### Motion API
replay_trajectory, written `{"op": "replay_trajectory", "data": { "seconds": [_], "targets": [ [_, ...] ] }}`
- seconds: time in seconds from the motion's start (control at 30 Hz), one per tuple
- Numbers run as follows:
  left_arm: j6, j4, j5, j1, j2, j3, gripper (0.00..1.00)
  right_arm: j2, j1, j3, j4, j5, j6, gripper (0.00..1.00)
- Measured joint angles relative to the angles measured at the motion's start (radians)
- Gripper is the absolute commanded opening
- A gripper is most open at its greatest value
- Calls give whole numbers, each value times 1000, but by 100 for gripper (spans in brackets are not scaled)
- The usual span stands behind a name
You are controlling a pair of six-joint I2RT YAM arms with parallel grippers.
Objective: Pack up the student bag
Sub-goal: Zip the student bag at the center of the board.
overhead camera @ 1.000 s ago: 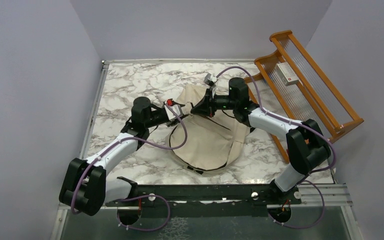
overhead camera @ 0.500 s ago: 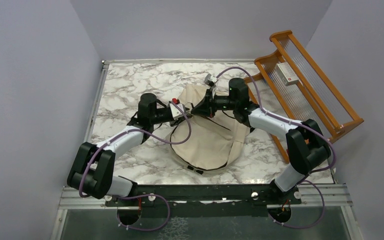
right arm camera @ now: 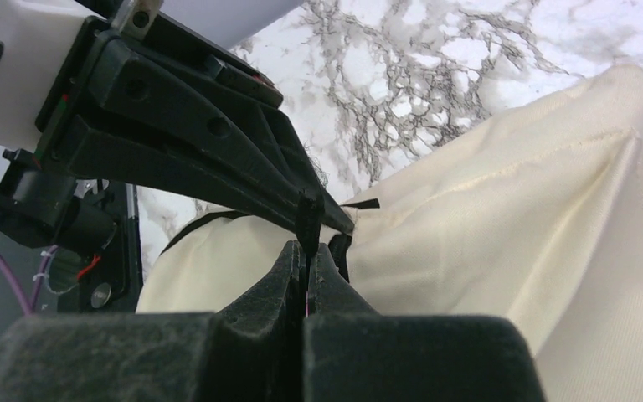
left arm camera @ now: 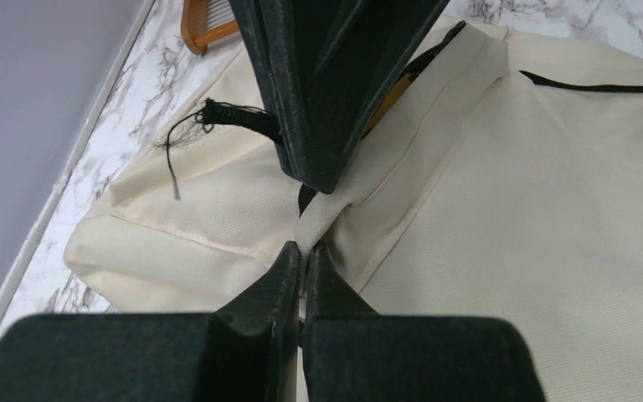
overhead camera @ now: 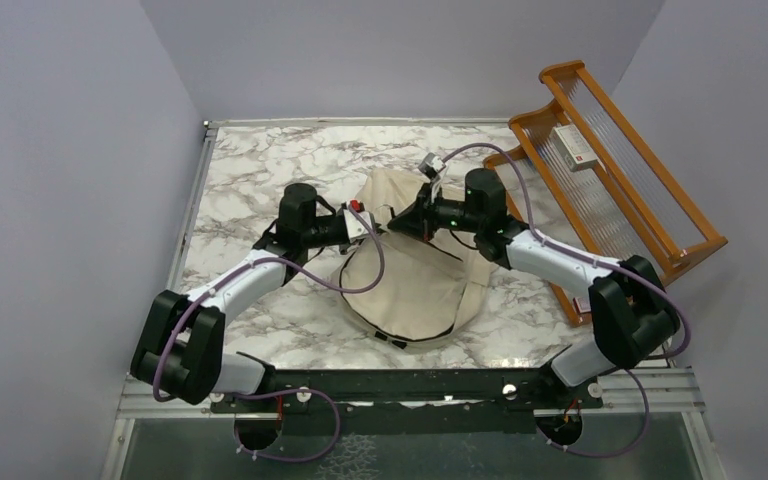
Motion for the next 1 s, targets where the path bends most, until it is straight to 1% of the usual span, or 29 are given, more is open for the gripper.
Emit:
{"op": "replay_trajectory", "data": {
  "seconds": [0.17,0.43,0.67,0.8,1.0],
  "targets": [
    [25,-23,-25,-4,-36,-14,0,-77,16,-69,2,129,23,0],
    [41,-30,-40,0,-42,-15,0,-211,32,-181,-24,346,44,0],
    [41,-31,-55,19,-42,-21,0,-309,35,-241,-81,488,41,1],
    [30,-31,-80,45,-42,-28,0,-360,35,-267,-128,584,60,1],
    [-27,-22,-98,94,-34,-46,0,-433,34,-323,-193,747,115,1]
  ]
}}
